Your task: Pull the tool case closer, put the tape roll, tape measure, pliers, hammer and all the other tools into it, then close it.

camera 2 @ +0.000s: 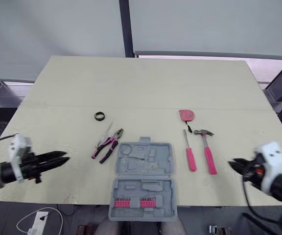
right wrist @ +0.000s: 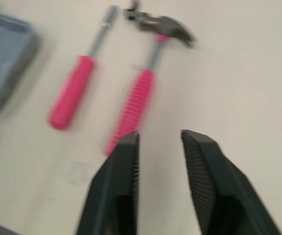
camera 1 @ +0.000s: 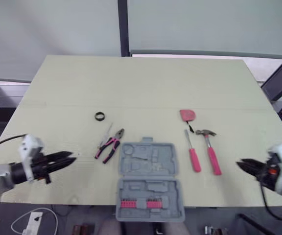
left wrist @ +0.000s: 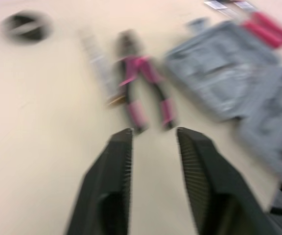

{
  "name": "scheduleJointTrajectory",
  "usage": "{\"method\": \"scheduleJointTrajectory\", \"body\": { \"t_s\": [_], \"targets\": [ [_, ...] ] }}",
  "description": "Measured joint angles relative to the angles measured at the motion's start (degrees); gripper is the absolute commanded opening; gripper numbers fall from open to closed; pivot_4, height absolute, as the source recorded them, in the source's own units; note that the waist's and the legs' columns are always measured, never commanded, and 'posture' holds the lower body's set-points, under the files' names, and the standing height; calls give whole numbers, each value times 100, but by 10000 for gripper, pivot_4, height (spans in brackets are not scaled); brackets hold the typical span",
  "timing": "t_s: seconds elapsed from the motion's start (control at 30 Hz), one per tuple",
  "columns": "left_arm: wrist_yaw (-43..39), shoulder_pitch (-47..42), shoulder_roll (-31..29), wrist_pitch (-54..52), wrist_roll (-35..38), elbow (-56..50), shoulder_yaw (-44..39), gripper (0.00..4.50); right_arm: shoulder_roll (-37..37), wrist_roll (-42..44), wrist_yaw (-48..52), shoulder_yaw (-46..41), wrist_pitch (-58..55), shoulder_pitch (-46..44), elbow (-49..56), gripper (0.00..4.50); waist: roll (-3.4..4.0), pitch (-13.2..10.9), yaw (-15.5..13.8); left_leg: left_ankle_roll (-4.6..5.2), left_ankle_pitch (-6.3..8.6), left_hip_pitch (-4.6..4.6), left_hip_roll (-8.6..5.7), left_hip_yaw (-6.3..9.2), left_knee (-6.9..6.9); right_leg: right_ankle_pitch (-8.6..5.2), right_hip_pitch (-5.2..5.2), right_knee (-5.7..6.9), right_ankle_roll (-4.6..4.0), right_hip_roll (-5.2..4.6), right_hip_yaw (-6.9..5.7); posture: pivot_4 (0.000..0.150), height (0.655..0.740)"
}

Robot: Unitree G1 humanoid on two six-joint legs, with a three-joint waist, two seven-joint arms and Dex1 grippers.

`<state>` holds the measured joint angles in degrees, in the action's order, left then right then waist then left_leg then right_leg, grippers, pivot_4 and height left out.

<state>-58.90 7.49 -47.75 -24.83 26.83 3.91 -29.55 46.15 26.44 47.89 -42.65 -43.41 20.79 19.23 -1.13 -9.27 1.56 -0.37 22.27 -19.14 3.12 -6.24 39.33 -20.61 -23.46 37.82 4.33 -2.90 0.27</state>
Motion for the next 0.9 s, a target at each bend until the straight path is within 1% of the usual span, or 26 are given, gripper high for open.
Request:
{"method": "scheduleJointTrajectory", "body": {
  "t_s": [0.07, 0.1, 0.13, 0.23, 0.33, 0.43, 0.53, 0.67, 0.7, 0.73, 0.8, 0.9],
  "targets": [
    [122, 7, -69, 283, -167, 434, -130, 43115, 73, -107, 64, -268, 282, 138, -390, 38449, -3, 0, 5, 2, 1, 1, -6, -1, -2, 1, 0, 0, 1, -8, 0, 1500, 7400],
    [164, 1, -101, 412, -234, 620, -178, 45000, 97, -152, 99, -370, 427, 195, -573, 43172, -3, 0, 7, 3, 1, 4, -9, -1, -3, 1, 1, 0, 2, -12, 0, 1500, 7400],
    [206, -30, -114, 527, -275, 739, -196, 45000, 99, -193, 135, -441, 576, 238, -740, 44150, -3, 0, 7, 4, 1, 4, -11, -1, -5, 2, 1, 1, 3, -16, 0, 1500, 7400],
    [414, -235, -114, 802, -385, 1074, -200, 45000, 99, -334, 146, -510, 986, 243, -1184, 44150, -3, 0, 7, 9, -4, 8, -23, 0, -16, 3, 0, 5, 5, -29, -3, 1500, 7400],
    [540, -498, -106, 819, -324, 1273, -222, 45000, 96, -351, 145, -504, 1245, 80, -1343, 44150, -2, 0, 9, 8, -6, 7, -24, 1, -17, 3, -2, 10, 6, -32, -4, 1500, 7400],
    [573, -621, -64, 718, -227, 1150, -183, 45000, 66, -230, 119, -496, 1316, -240, -1306, 44150, -1, 0, 43, 7, -7, 7, -24, 0, -18, 3, -3, 12, 6, -31, -5, 1500, 7400],
    [563, -849, -62, 638, -232, 816, 109, 45000, -160, 194, -15, -423, 1045, -645, -861, 44150, -1, 0, 27, 5, -12, 6, -25, 2, -18, 4, -4, 15, 7, -32, -7, 1500, 7400],
    [484, -1839, -105, 625, -311, 799, 731, 45000, -435, 1125, -426, 55, 416, -1474, 162, 44150, 1, -1, 10, 6, -24, 2, -34, 7, -15, 5, -9, 30, 9, -38, -13, 1500, 7400],
    [391, -2096, -160, 684, -428, 901, 934, 45000, -463, 1338, -562, 165, 268, -1631, 368, 44150, 2, -2, 5, 7, -24, -1, -35, 9, -15, 5, -11, 29, 9, -38, -15, 1500, 7400],
    [210, -2553, -243, 823, -653, 1236, 1290, 45000, -541, 1628, -763, 380, 51, -1936, 650, 44150, 2, -2, -2, 7, -26, -5, -37, 10, -12, 5, -13, 28, 9, -37, -20, 1500, 7400],
    [-77, -3192, -265, 1113, -1001, 1706, 1832, 45000, -586, 2055, -976, 806, -197, -2265, 1134, 44150, 3, -2, -3, 9, -27, -10, -42, 8, -12, 5, -17, 27, 9, -37, -23, 1500, 7400],
    [-508, -4174, -266, 1726, -1668, 2782, 2632, 45000, -588, 2496, -1155, 1385, -451, -2571, 1627, 44150, 0, -2, -5, 14, -25, -24, -44, 6, -11, 6, -21, 29, 11, -35, -40, 1500, 7400]
  ]
}}
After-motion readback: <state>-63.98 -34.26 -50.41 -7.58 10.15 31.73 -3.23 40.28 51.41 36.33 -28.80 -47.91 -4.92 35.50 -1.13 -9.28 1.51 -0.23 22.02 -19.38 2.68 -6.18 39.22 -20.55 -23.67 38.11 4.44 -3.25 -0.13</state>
